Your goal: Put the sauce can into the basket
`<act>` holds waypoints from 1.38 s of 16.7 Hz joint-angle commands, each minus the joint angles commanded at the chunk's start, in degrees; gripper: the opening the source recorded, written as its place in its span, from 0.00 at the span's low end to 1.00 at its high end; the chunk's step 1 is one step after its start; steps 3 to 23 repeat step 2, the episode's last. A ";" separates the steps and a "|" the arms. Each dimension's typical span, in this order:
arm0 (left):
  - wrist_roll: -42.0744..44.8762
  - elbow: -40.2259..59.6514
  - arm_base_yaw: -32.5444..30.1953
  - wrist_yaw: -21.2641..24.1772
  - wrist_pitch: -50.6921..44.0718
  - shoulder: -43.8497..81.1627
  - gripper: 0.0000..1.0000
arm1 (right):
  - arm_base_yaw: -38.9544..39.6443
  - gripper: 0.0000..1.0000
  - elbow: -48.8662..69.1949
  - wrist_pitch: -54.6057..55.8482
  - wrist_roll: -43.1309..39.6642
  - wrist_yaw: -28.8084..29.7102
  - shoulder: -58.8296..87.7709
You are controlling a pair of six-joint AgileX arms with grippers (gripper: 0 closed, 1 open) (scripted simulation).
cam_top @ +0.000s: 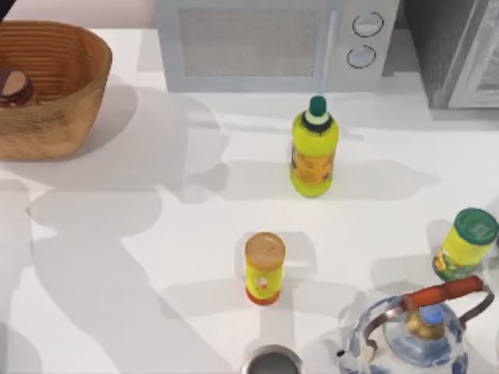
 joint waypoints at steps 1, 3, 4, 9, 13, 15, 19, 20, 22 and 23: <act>0.00 0.00 0.00 0.00 0.00 0.00 1.00 | 0.00 1.00 0.00 0.00 0.00 0.00 0.00; 0.00 0.00 0.00 0.00 0.00 0.00 1.00 | 0.00 1.00 0.00 0.00 0.00 0.00 0.00; 0.00 0.00 0.00 0.00 0.00 0.00 1.00 | 0.00 1.00 0.00 0.00 0.00 0.00 0.00; 0.00 0.00 0.00 0.00 0.00 0.00 1.00 | 0.00 1.00 0.00 0.00 0.00 0.00 0.00; 0.00 0.00 0.00 0.00 0.00 0.00 1.00 | 0.00 1.00 0.00 0.00 0.00 0.00 0.00; 0.00 0.00 0.00 0.00 0.00 0.00 1.00 | 0.00 1.00 0.00 0.00 0.00 0.00 0.00; 0.00 0.00 0.00 0.00 0.00 0.00 1.00 | 0.00 1.00 0.00 0.00 0.00 0.00 0.00; 0.00 0.00 0.00 0.00 0.00 0.00 1.00 | 0.00 1.00 0.00 0.00 0.00 0.00 0.00; 0.00 0.00 0.00 0.00 0.00 0.00 1.00 | 0.00 1.00 0.00 0.00 0.00 0.00 0.00; 0.00 0.00 0.00 0.00 0.00 0.00 1.00 | 0.00 1.00 0.00 0.00 0.00 0.00 0.00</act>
